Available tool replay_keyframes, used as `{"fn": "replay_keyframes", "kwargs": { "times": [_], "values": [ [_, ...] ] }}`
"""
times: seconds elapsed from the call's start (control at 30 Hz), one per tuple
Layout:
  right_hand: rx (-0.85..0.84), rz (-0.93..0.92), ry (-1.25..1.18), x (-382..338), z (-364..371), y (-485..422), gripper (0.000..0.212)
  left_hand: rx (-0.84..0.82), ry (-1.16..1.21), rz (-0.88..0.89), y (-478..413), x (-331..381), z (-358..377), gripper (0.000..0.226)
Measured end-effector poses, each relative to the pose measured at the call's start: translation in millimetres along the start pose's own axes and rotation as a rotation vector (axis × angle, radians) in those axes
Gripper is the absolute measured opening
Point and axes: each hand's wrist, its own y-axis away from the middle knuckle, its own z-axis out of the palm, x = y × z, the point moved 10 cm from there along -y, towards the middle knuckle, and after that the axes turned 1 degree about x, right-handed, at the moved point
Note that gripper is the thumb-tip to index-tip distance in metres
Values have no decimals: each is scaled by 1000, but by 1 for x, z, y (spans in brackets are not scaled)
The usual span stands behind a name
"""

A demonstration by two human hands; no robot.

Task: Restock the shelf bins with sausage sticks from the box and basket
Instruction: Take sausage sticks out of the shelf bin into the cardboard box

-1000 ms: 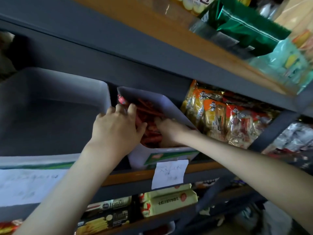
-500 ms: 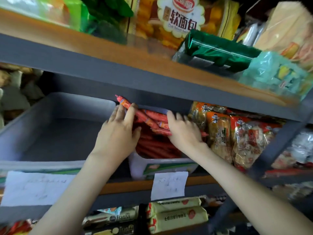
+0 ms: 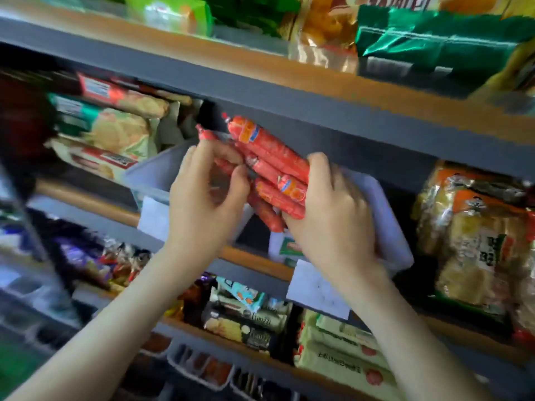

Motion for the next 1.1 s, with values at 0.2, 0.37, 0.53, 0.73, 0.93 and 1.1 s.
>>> {"fn": "replay_keyframes", "kwargs": {
  "times": [0.2,0.37,0.53,0.73,0.93,1.1],
  "values": [
    [-361,-66,-498,-128,69,66,66,166,-39,-344,97,-38,-133,20],
    [-1079,-32,-794,-252,194,189,71,414,-33,-1007,241,-147,-265,28],
    [-1407,-208,-715,-354,286,320,50,383,-459,-1284,379,-210,-374,51],
    [-1449,-710,-548,-436,367,480,50,-168,-695,-1325,500,-302,-385,38],
    [-1407,-1000,-399,-471,409,571,89,-749,-959,-1449,603,-375,-373,65],
    [-1359,-818,-478,-463,412,516,79,-789,-1070,-1318,563,-381,-359,46]
  ]
}}
